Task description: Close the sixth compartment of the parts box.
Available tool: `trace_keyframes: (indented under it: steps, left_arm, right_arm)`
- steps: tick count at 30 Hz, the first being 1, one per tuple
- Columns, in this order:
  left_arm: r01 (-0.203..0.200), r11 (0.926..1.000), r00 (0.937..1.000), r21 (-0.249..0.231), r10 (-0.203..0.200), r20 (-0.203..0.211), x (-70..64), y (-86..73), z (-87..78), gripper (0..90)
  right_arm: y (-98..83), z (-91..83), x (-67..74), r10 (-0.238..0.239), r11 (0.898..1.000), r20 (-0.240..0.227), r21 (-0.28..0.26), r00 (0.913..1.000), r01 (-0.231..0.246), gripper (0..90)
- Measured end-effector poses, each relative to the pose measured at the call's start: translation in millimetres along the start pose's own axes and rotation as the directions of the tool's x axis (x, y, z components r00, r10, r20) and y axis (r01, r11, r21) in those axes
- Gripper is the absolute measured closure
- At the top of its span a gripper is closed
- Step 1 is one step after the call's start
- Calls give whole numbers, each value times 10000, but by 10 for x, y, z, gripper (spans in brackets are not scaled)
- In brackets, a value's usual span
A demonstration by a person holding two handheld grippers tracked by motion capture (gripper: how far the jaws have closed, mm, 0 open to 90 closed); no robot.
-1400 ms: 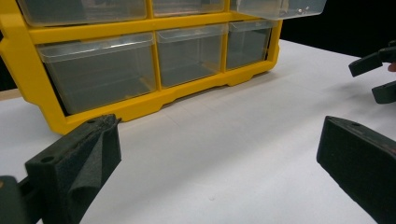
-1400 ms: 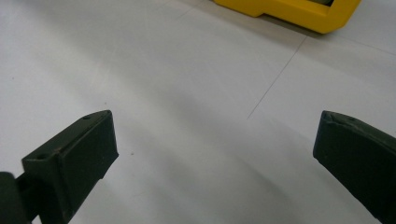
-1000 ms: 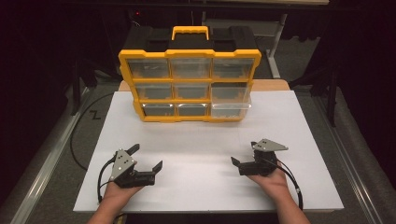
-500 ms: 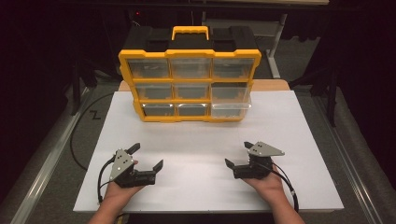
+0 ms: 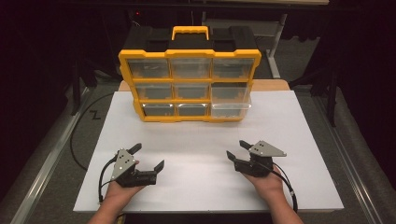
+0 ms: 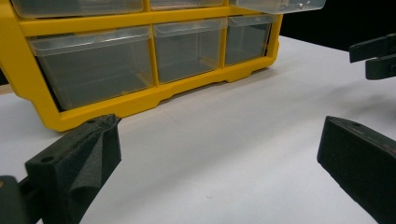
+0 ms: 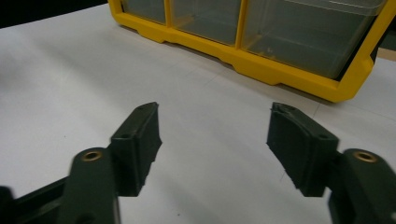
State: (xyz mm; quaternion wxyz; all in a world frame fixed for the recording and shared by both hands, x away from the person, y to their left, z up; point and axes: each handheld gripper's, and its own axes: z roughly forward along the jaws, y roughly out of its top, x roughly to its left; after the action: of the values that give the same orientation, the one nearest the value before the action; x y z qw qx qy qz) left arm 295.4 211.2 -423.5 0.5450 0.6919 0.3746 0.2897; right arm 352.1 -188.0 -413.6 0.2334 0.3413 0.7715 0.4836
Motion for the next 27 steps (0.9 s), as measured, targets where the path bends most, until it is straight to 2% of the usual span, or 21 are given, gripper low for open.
trace_keyframes:
  steps: [5,10,16,27]
  left_arm:
    - [112,9997,9999,-218,-110,111,-10,18,-26,3]
    - [130,9992,9999,-389,-127,88,-9,37,-40,3]
    - [57,9997,9999,-249,-54,107,-21,25,-18,3]
    - [-56,9998,9999,-210,58,121,-28,19,-20,3]
  right_arm:
    - [12,-6,12,111,9999,182,-55,9998,-110,583]
    - [18,-10,6,64,10000,86,-33,9999,-64,739]
    - [72,-14,-47,539,9985,146,-38,9984,-539,888]
    - [269,29,-79,539,9981,695,-324,9961,-517,900]
